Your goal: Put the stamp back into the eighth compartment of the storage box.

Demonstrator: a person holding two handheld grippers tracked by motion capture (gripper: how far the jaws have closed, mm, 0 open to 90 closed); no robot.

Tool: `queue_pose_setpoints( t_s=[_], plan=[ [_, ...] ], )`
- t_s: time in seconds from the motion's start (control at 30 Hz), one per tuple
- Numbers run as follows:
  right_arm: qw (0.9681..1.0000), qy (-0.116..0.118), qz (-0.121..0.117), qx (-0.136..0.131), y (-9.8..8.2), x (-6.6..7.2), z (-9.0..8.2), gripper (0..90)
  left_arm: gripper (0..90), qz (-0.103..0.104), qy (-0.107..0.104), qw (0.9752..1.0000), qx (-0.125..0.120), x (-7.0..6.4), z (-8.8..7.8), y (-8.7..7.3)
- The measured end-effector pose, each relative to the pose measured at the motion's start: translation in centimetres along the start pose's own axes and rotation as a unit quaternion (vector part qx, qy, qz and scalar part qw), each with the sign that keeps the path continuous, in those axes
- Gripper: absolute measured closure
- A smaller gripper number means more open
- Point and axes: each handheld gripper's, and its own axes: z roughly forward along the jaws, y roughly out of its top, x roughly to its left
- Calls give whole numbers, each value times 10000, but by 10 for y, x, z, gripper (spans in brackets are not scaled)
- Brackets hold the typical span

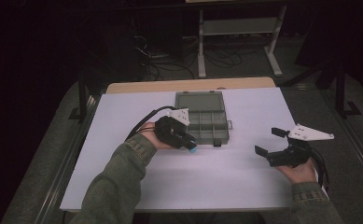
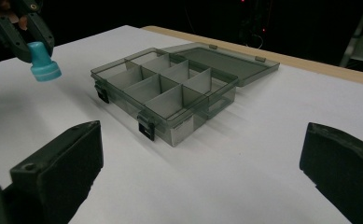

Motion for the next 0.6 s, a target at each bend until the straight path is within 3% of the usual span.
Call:
queue_pose_setpoints(
  t_s=[0.6],
  plan=[
    [10000, 23, -4, -10, 0, 0, 0, 0, 720, 120, -24, 9999, 65, 11, 4, 24]
  ],
)
